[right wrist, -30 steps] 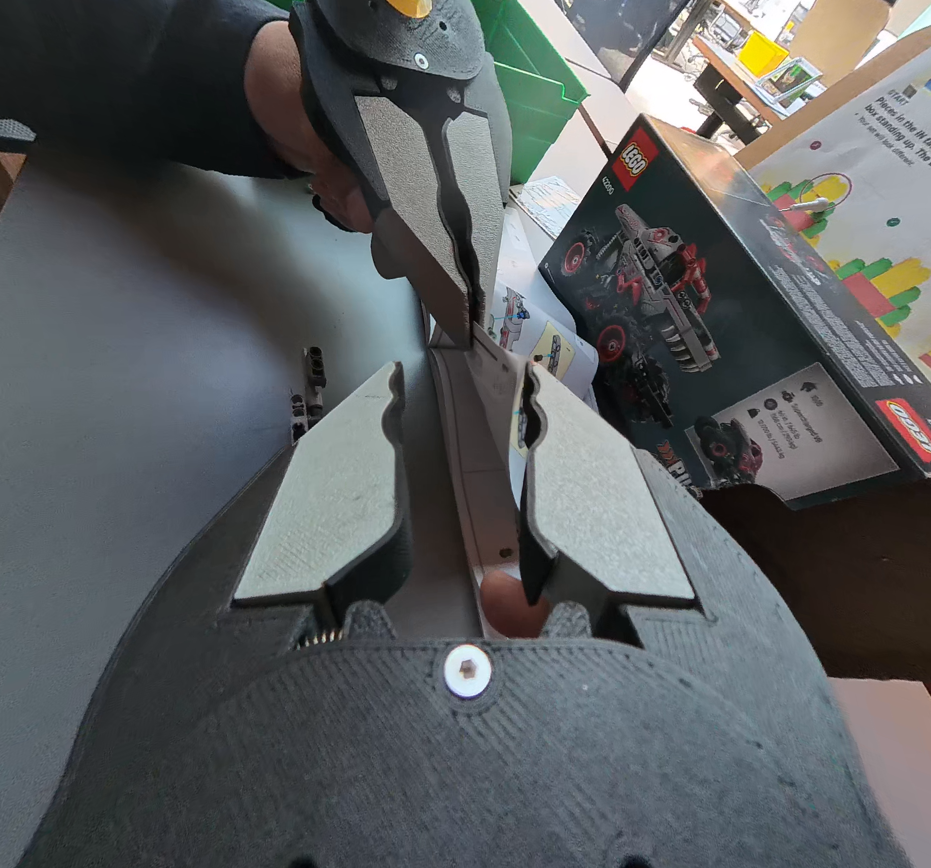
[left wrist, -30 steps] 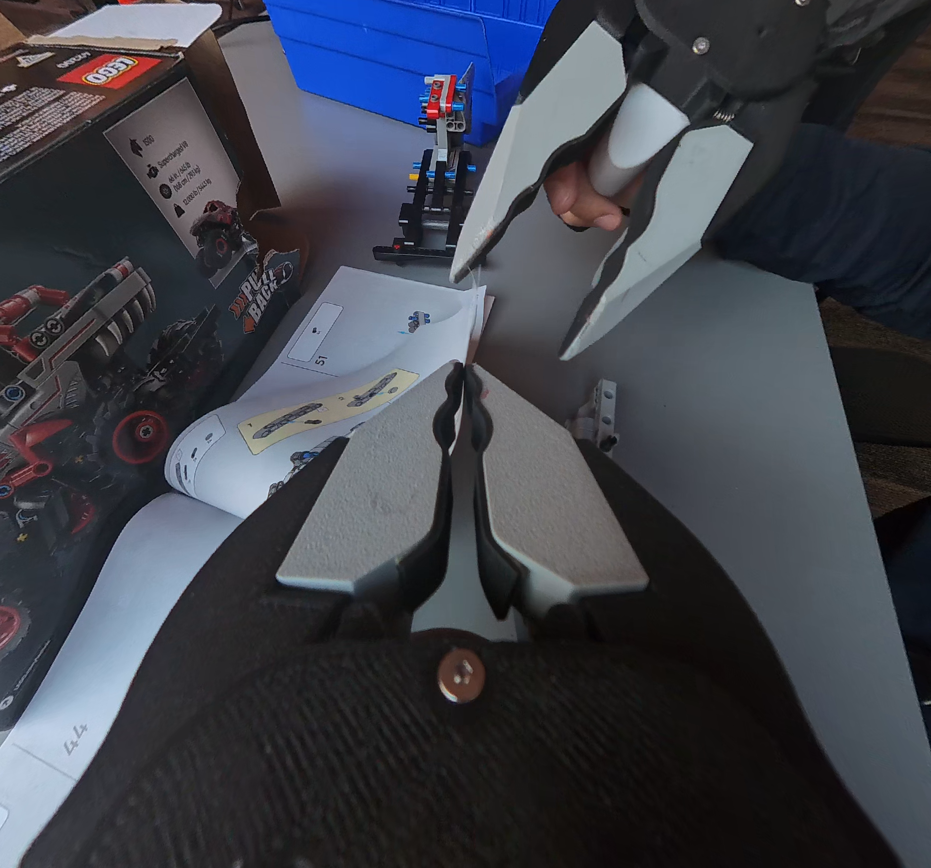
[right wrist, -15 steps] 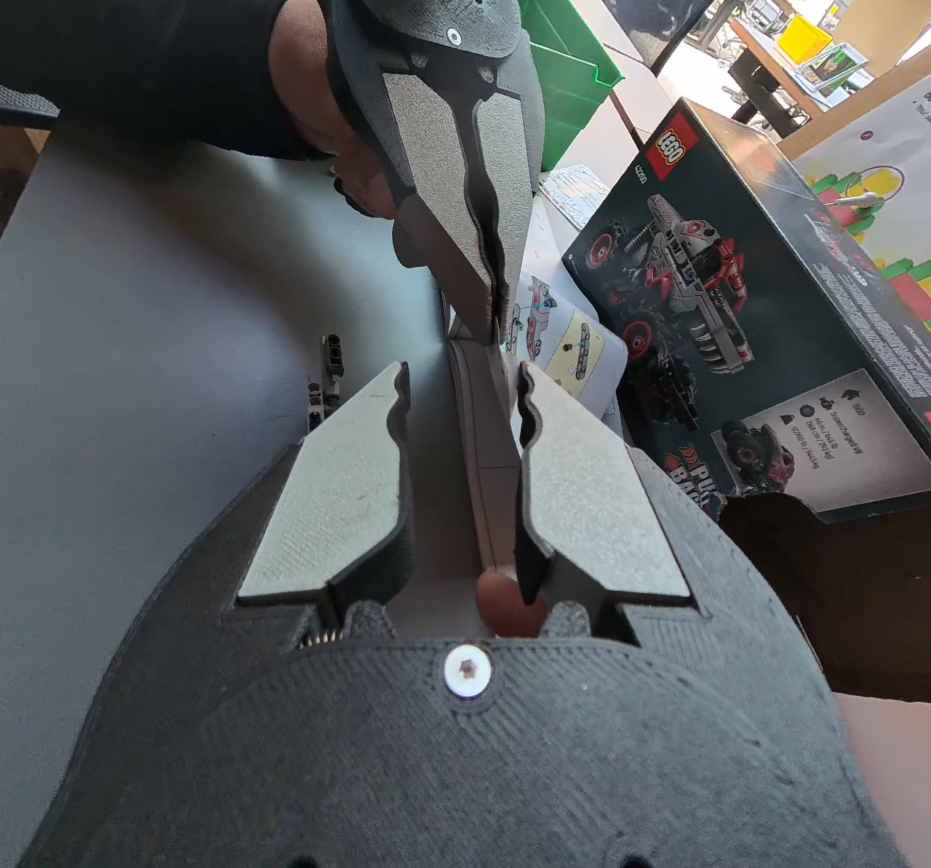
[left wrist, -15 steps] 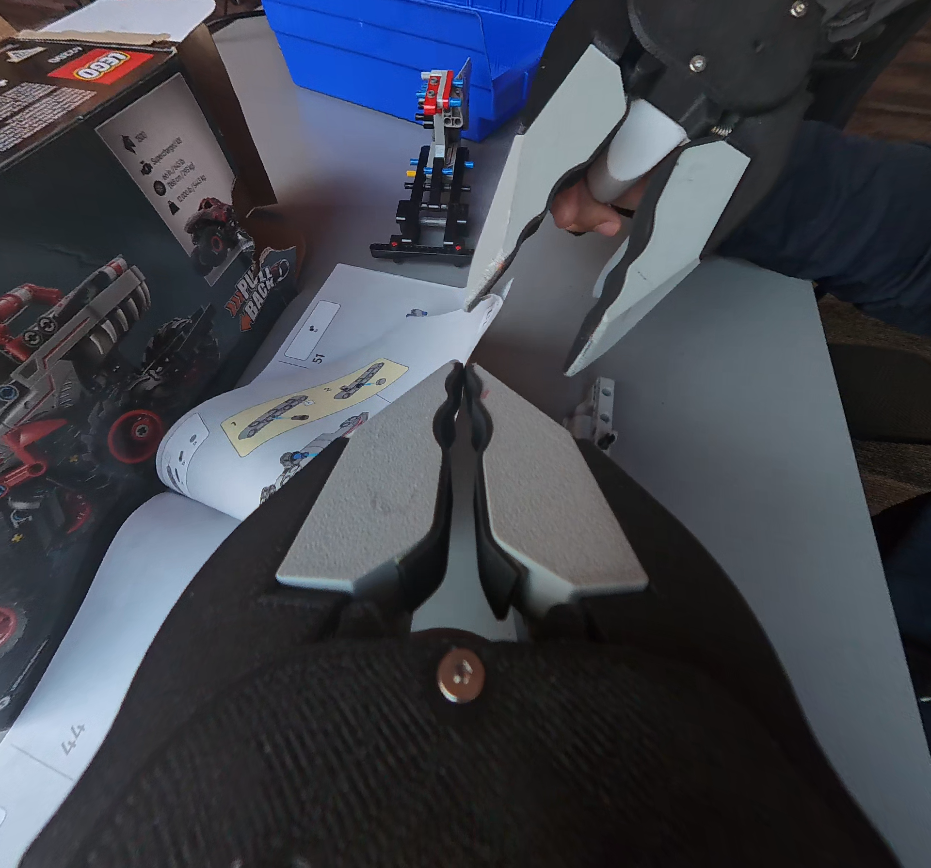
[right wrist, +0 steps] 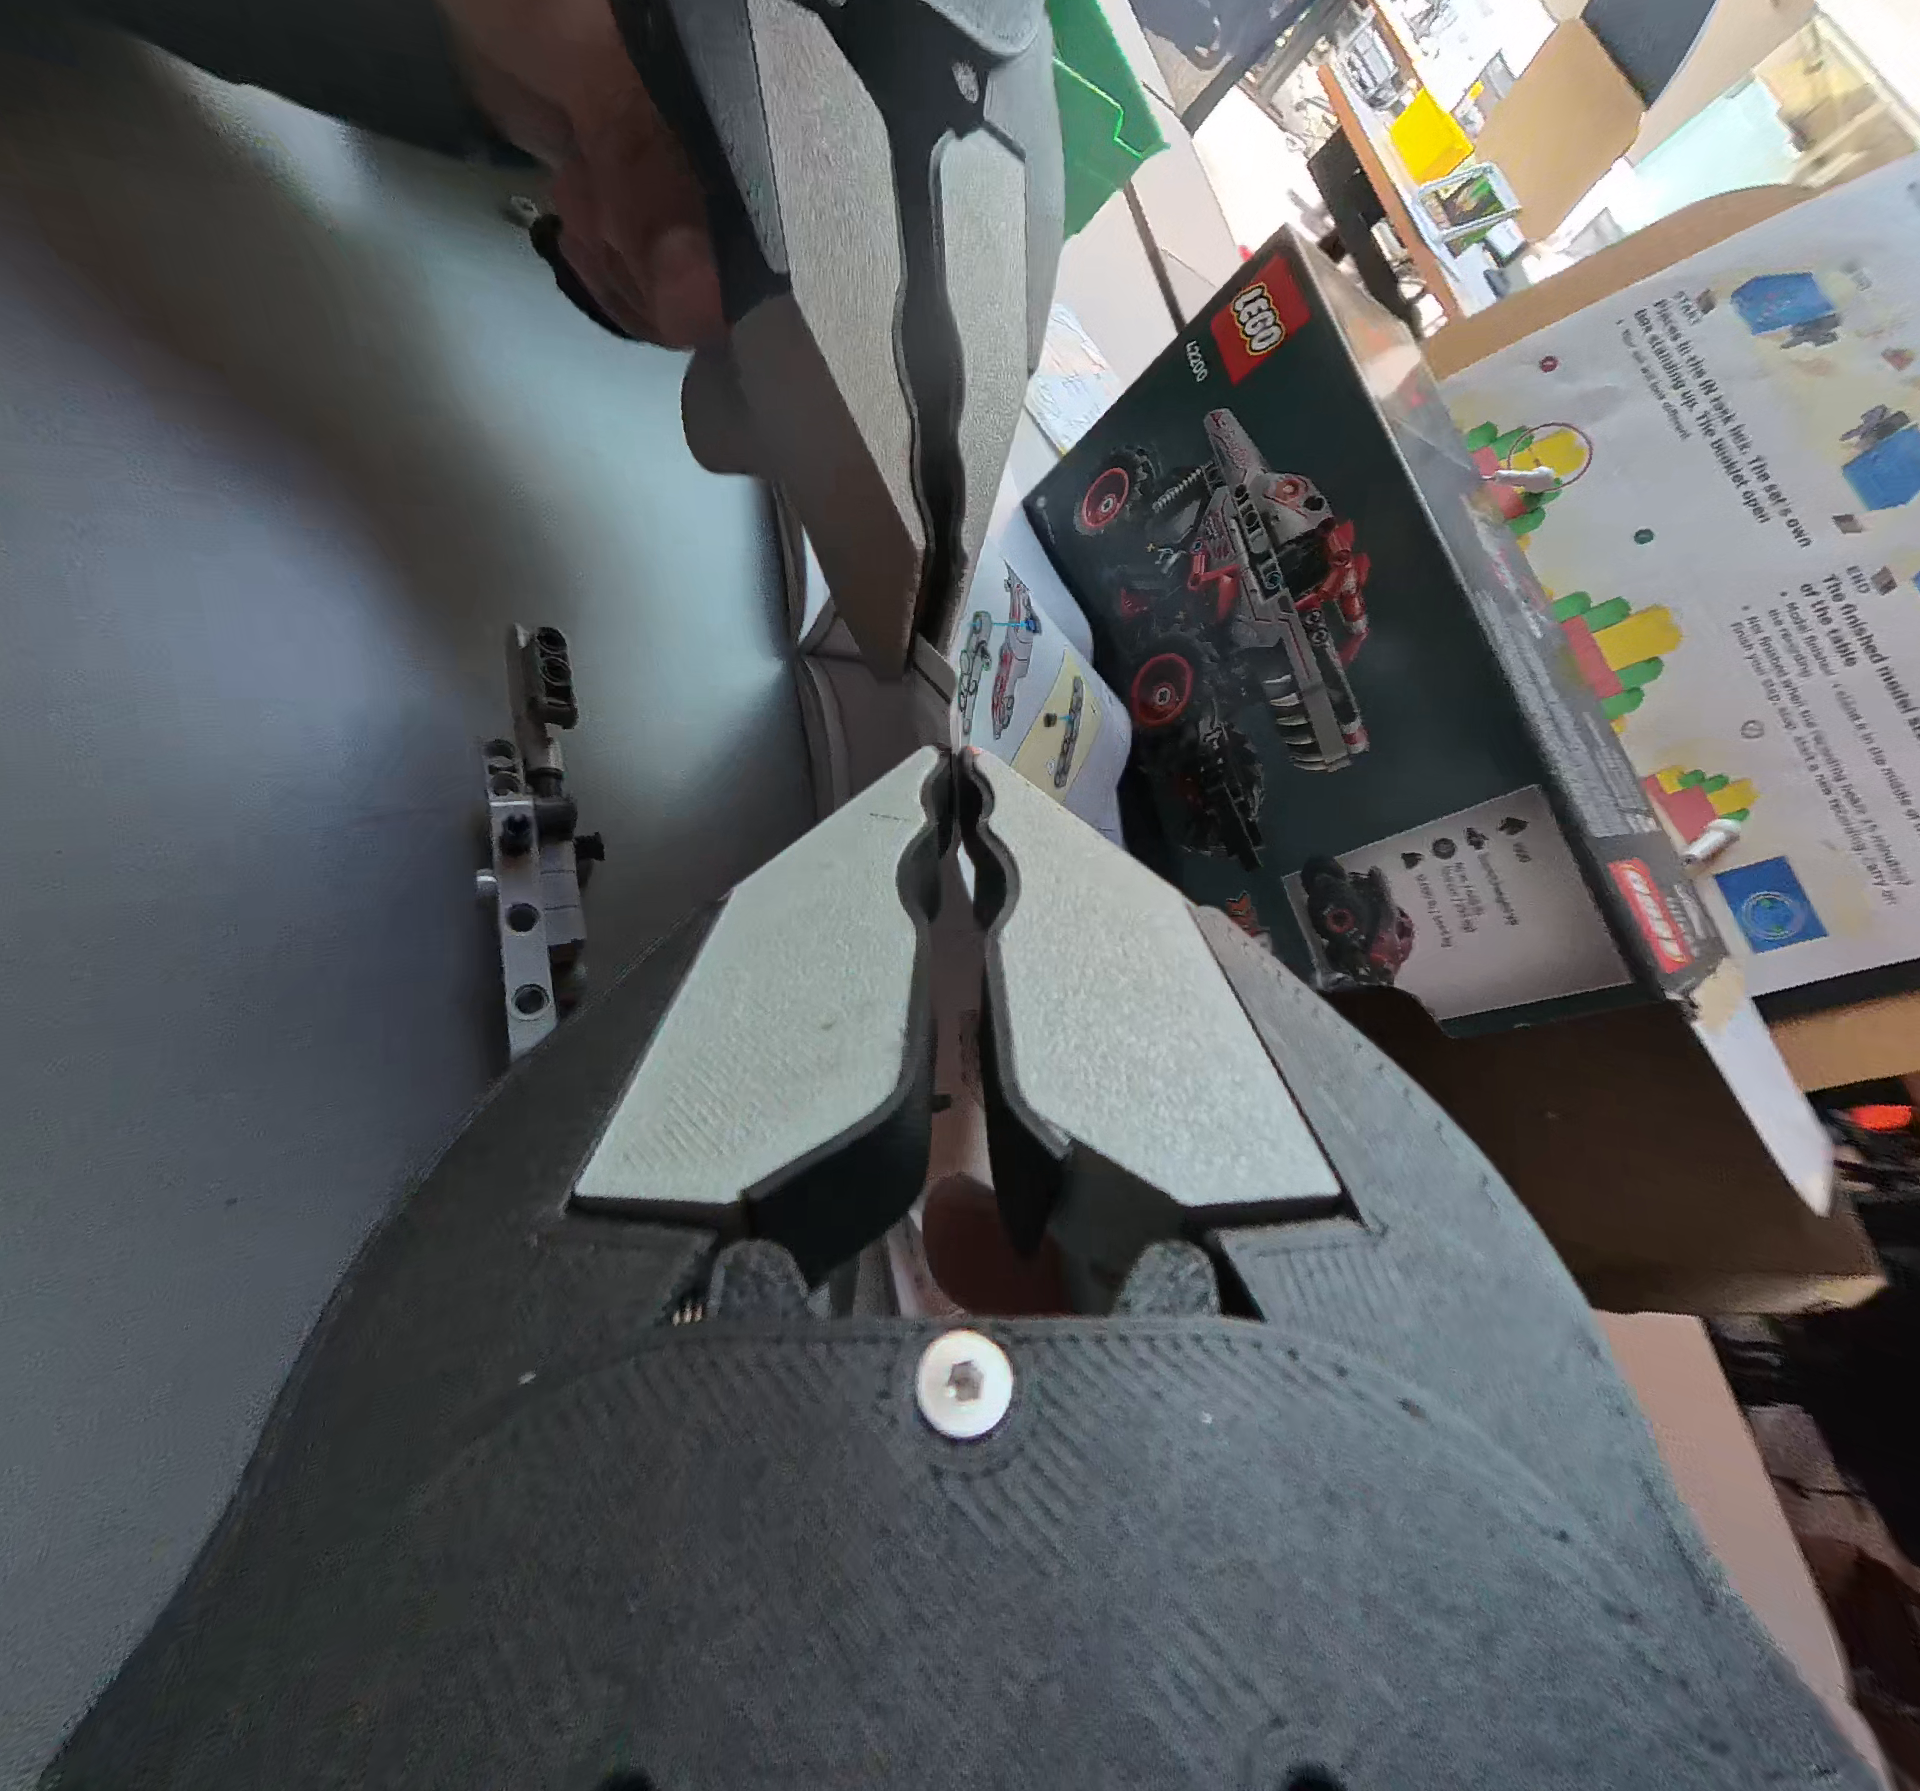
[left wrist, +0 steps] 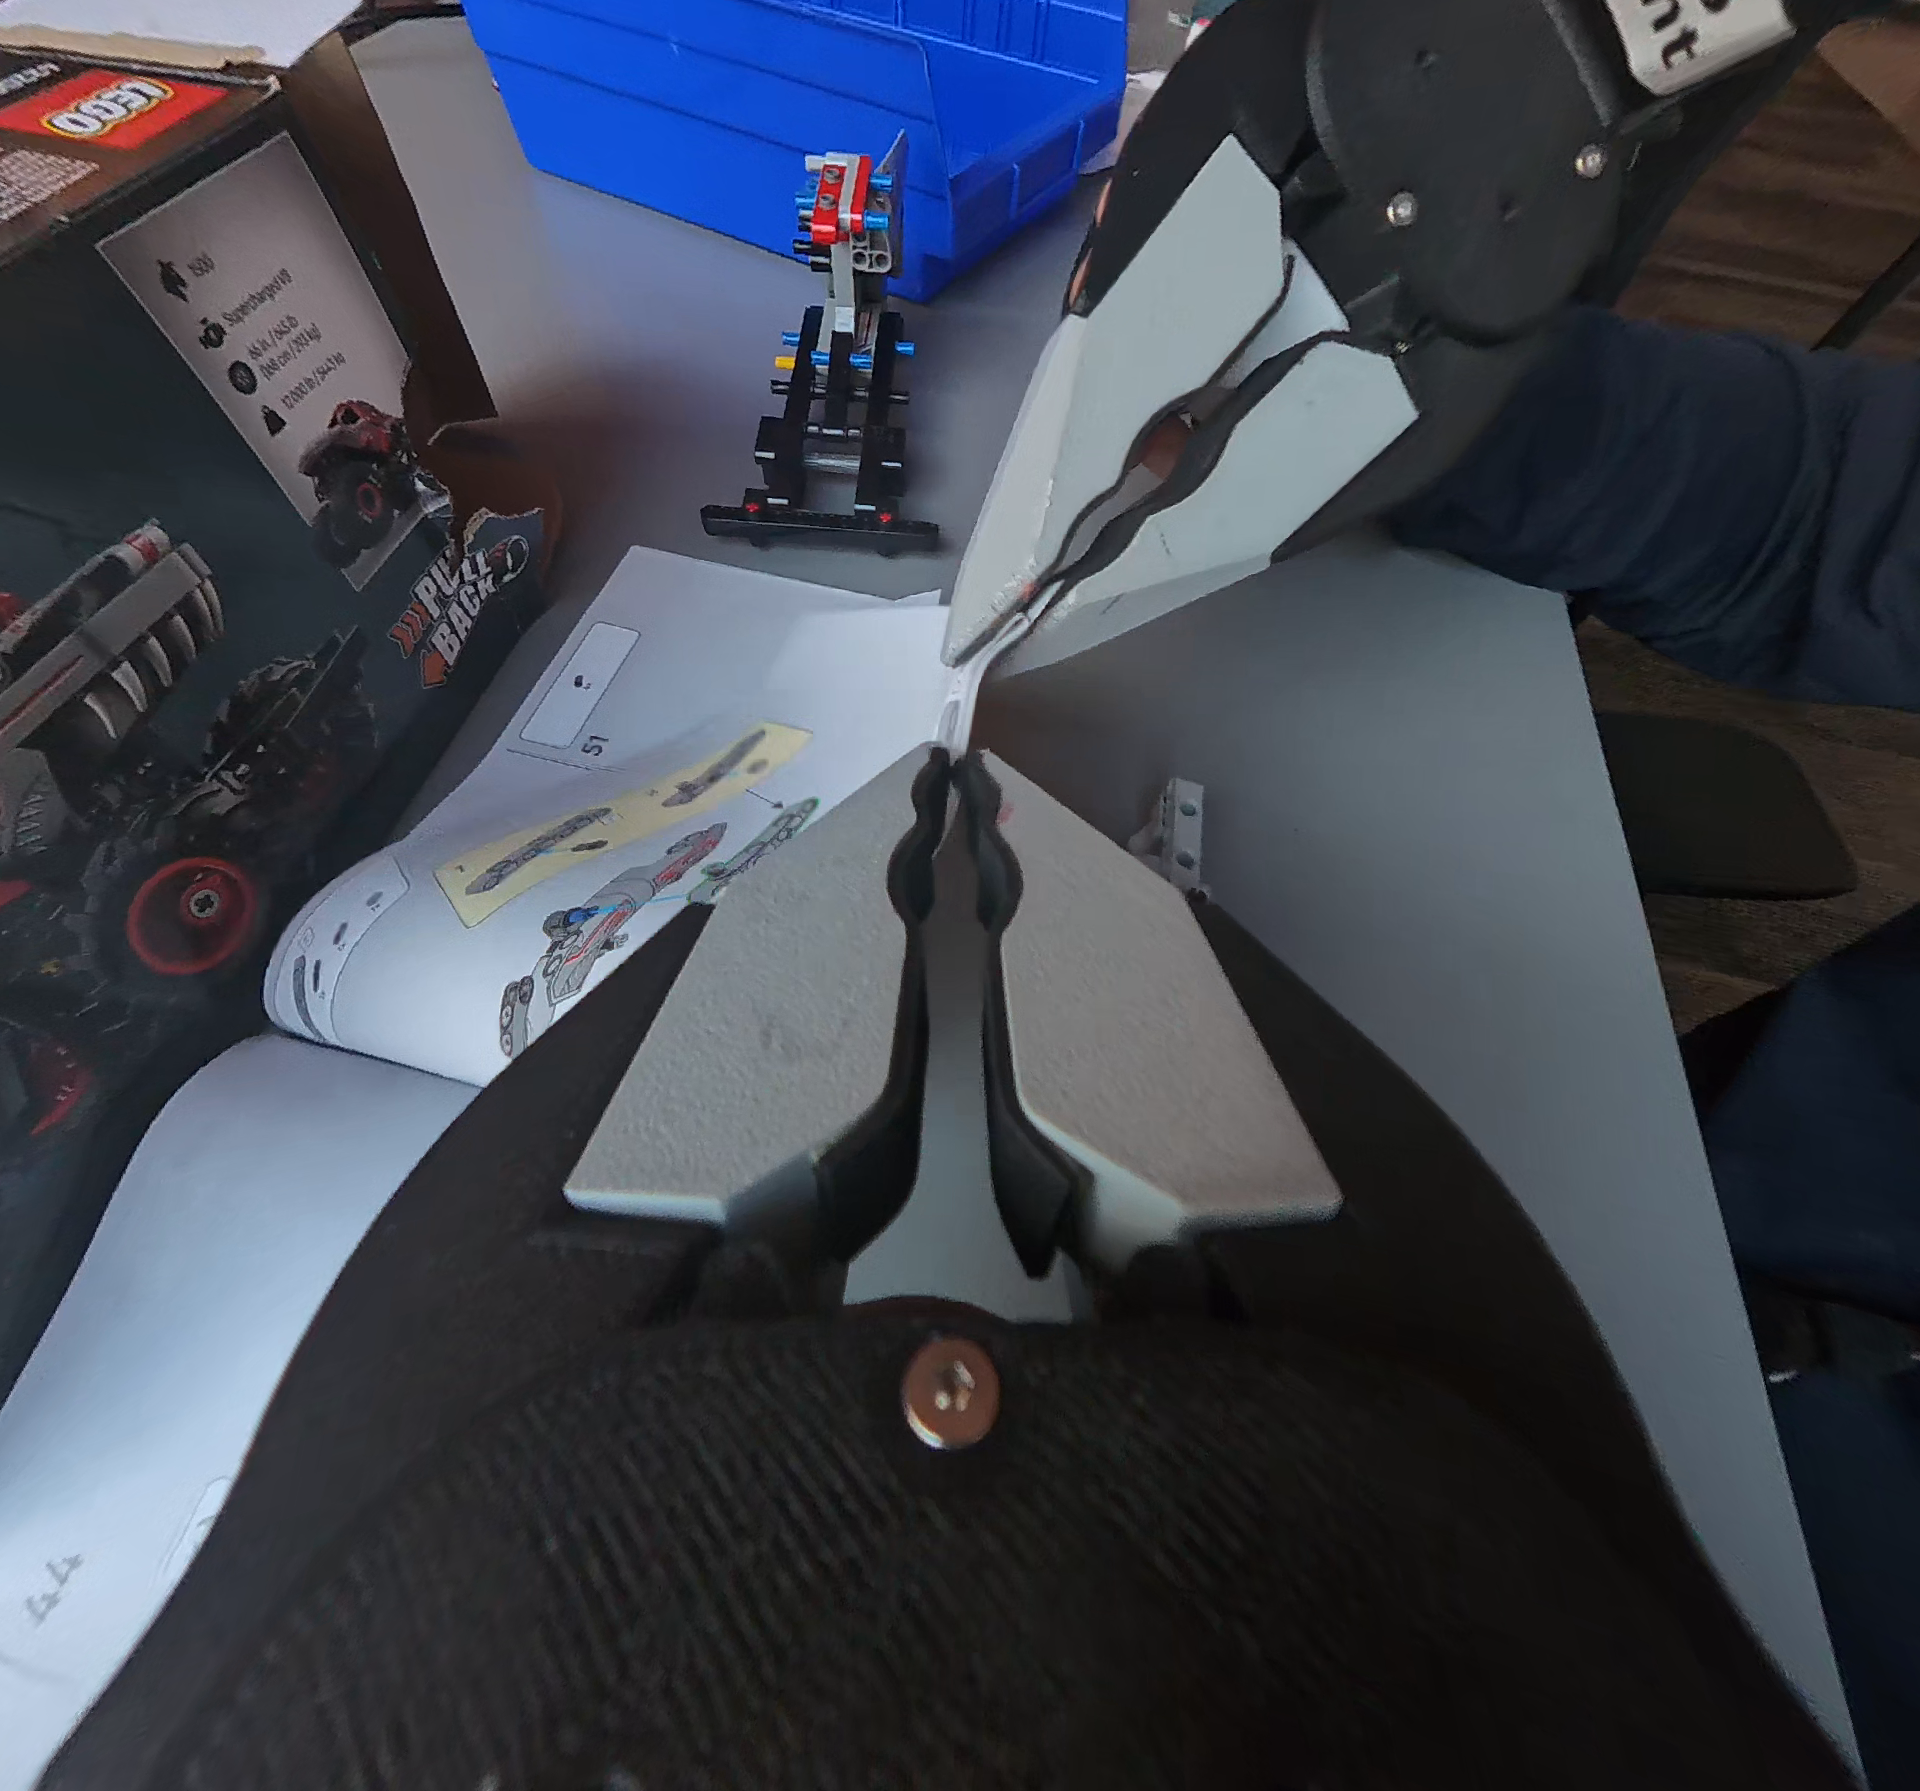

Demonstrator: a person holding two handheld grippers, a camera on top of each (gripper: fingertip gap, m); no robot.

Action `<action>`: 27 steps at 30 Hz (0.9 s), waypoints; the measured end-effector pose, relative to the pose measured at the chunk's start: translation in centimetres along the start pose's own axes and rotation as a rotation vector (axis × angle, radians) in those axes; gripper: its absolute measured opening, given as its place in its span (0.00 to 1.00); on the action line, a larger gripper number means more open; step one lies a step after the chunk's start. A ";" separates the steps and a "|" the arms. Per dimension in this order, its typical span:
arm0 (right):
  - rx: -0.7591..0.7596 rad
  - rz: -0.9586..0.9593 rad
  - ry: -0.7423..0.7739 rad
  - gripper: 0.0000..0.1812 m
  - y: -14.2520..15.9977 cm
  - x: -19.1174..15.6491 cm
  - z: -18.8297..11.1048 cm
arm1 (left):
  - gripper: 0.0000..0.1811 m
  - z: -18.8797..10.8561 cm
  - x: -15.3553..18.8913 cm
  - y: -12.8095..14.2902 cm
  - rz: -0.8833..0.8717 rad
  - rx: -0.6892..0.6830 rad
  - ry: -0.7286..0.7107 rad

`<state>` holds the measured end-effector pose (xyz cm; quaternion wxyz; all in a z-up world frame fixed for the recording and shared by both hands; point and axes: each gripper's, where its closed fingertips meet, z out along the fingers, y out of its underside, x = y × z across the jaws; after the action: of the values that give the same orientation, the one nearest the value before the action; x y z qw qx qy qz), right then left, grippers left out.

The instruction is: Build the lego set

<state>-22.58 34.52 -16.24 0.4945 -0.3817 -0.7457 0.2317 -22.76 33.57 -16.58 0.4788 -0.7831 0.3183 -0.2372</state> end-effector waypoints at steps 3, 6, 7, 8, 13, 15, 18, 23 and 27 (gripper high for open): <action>-0.022 -0.116 0.085 0.00 -0.2 0.3 -0.2 | 0.02 -0.8 0.4 -0.6 -0.017 0.024 0.040; -0.028 -0.234 0.169 0.00 -0.9 0.6 -0.4 | 0.04 -1.3 0.7 -1.1 -0.045 0.047 0.063; -0.041 -0.276 0.193 0.00 -1.0 0.6 -0.4 | 0.04 -1.3 0.7 -1.3 -0.041 0.053 0.058; -0.055 -0.319 0.217 0.00 -1.0 0.5 -0.3 | 0.04 -1.3 0.8 -1.5 -0.037 0.057 0.055; -0.109 -0.462 0.265 0.00 -0.8 -0.1 0.5 | 0.04 -1.1 1.6 -1.8 -0.022 0.053 0.062; -0.117 -0.487 0.278 0.00 -0.8 -0.2 0.6 | 0.04 -0.8 1.6 -1.3 -0.020 0.031 0.061; -0.124 -0.508 0.298 0.00 -0.9 -0.2 0.7 | 0.04 -0.5 1.4 -0.8 -0.036 0.013 0.061; -0.131 -0.502 0.317 0.03 -0.7 0.1 0.8 | 0.04 -0.2 1.4 -0.6 -0.073 0.010 0.080; -0.141 -0.508 0.310 0.04 -0.4 -0.1 1.0 | 0.04 0.2 1.7 -0.4 -0.104 0.012 0.116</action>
<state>-23.60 34.25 -16.34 0.6168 -0.2470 -0.7473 -0.0128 -21.34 32.60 -16.17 0.4514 -0.7805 0.3030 -0.3087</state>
